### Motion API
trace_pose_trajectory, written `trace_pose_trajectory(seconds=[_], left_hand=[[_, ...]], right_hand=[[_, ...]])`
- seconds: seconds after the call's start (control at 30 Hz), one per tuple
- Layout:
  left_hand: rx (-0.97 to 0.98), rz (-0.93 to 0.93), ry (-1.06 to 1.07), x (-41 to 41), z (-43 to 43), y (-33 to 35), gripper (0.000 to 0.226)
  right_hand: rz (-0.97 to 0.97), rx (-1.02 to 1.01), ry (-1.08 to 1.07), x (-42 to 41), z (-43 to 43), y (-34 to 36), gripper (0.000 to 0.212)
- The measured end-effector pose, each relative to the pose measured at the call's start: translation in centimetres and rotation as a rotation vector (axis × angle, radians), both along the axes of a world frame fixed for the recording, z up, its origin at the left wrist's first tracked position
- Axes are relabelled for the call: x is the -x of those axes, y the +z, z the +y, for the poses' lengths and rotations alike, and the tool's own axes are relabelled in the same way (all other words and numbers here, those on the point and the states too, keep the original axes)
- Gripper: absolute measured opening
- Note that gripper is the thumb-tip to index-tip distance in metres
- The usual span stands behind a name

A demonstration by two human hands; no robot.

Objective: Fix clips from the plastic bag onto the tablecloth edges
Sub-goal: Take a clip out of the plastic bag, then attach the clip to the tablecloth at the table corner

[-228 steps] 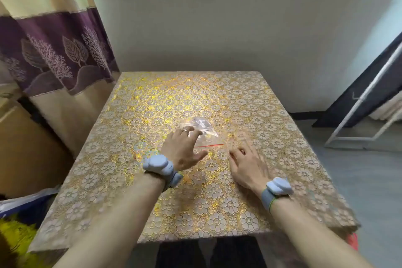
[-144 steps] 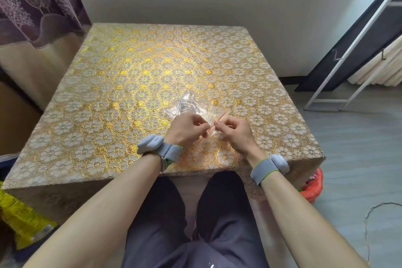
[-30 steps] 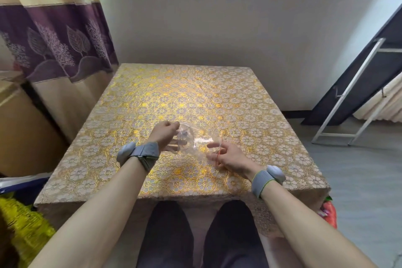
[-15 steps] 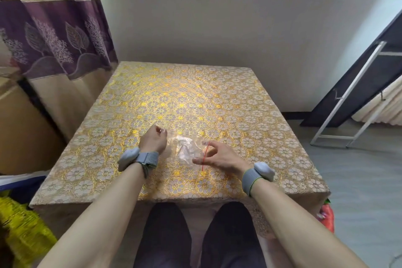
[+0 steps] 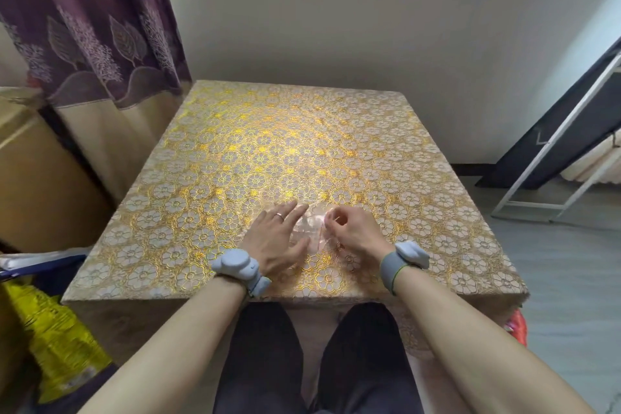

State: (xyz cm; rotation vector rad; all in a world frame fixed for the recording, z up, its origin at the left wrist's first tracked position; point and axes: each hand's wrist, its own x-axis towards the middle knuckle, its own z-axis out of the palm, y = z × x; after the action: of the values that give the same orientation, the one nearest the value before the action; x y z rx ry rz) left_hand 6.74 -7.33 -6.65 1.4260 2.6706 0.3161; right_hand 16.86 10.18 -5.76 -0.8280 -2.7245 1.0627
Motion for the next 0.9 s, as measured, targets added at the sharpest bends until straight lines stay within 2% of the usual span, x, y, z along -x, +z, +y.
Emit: trace_pose_trajectory(seconds=[0.13, 0.23, 0.37, 0.5, 0.6, 0.7, 0.8, 0.9], left_hand=[[0.072, -0.026, 0.078, 0.3, 1.9, -0.6, 0.063], [0.115, -0.038, 0.086, 0.3, 3.7, -0.6, 0.06], [0.194, -0.019, 0.071, 0.9, 5.2, -0.5, 0.059], [0.223, 0.0, 0.074, 1.1, 6.8, 0.4, 0.061], [0.108, -0.093, 0.124, 1.1, 7.2, 1.7, 0.068], [-0.176, -0.256, 0.17, 0.5, 6.5, 3.4, 0.072], [-0.428, -0.49, 0.148, -0.4, 5.2, 4.9, 0.058], [-0.544, -0.802, 0.153, -1.2, 2.9, 5.9, 0.036]], right_hand=[[0.034, 0.051, -0.051, -0.5, 1.1, 0.4, 0.027], [0.086, 0.185, -0.106, -1.1, 2.1, 0.6, 0.022], [0.132, 0.225, -0.168, -2.2, 3.1, 0.8, 0.016], [0.212, 0.474, -0.24, -3.7, 4.1, 1.3, 0.016], [0.304, 0.742, -0.294, -4.3, 4.2, 1.9, 0.026], [0.367, 1.022, -0.294, -4.6, 3.5, 2.8, 0.027], [0.389, 1.269, -0.242, -4.8, 1.9, 3.8, 0.021], [0.341, 1.346, -0.145, -4.4, -0.6, 3.9, 0.016]])
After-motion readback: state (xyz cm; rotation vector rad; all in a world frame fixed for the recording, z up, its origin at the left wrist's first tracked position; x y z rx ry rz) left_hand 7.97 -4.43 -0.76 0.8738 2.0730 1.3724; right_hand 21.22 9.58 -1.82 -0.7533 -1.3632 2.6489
